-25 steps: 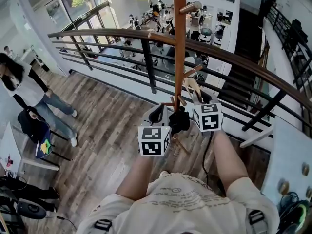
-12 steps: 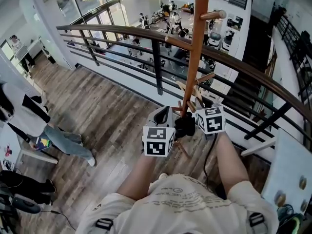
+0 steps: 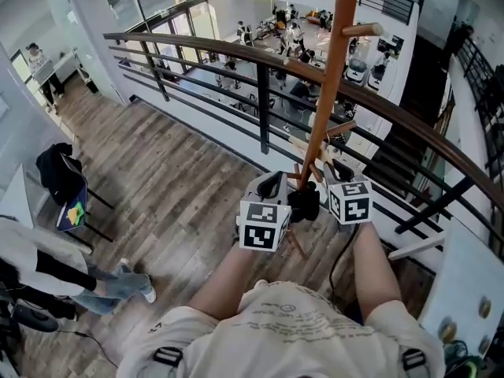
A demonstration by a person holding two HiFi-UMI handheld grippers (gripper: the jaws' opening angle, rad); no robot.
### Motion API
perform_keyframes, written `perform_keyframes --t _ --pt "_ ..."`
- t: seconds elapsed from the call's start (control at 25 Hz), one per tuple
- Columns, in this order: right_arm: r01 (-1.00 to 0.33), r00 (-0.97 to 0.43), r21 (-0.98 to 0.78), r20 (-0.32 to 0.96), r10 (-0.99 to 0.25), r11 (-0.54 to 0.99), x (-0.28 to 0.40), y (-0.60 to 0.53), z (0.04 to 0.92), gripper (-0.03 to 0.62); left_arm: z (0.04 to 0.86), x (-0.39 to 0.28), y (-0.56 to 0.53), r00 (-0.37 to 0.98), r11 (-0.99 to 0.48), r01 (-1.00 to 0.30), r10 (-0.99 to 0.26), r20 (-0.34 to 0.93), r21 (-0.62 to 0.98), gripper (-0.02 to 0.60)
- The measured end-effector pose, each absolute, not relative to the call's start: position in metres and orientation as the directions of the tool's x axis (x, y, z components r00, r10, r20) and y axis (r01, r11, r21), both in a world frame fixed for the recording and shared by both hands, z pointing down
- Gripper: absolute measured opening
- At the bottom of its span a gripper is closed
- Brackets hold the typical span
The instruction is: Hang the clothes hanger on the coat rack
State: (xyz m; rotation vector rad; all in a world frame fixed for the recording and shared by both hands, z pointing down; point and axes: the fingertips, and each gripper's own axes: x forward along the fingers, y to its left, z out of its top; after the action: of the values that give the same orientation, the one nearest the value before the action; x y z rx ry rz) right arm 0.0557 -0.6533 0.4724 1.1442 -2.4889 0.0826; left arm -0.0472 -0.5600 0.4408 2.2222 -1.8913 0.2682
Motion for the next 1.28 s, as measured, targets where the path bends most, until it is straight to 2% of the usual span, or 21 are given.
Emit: perform_keyframes --t 0.32,0.48,0.64,1.28 --pt "-0.756 -0.621 0.064 0.245 -0.745 0.651 0.060 -0.635 0.438 0.067 0.433 -0.046 -0.556 0.161 -0.155 -0.987 -0.954 0.252 0.046 -0.003" --pt "-0.807 -0.582 0.027 0.136 -0.802 0.590 0.073 -0.622 0.411 0.006 0.428 -0.042 -0.557 0.170 -0.163 -0.985 -0.957 0.236 0.048 -0.003" --pt "-0.842 -0.539 -0.027 0.077 -0.839 0.539 0.090 -0.609 0.399 0.003 0.426 -0.035 -0.557 0.188 -0.181 -0.982 -0.957 0.220 0.050 -0.003" --pt "-0.886 -0.463 -0.030 0.070 -0.884 0.462 0.120 -0.585 0.398 0.002 0.420 -0.007 -0.555 0.260 -0.253 -0.965 -0.946 0.191 0.063 -0.003"
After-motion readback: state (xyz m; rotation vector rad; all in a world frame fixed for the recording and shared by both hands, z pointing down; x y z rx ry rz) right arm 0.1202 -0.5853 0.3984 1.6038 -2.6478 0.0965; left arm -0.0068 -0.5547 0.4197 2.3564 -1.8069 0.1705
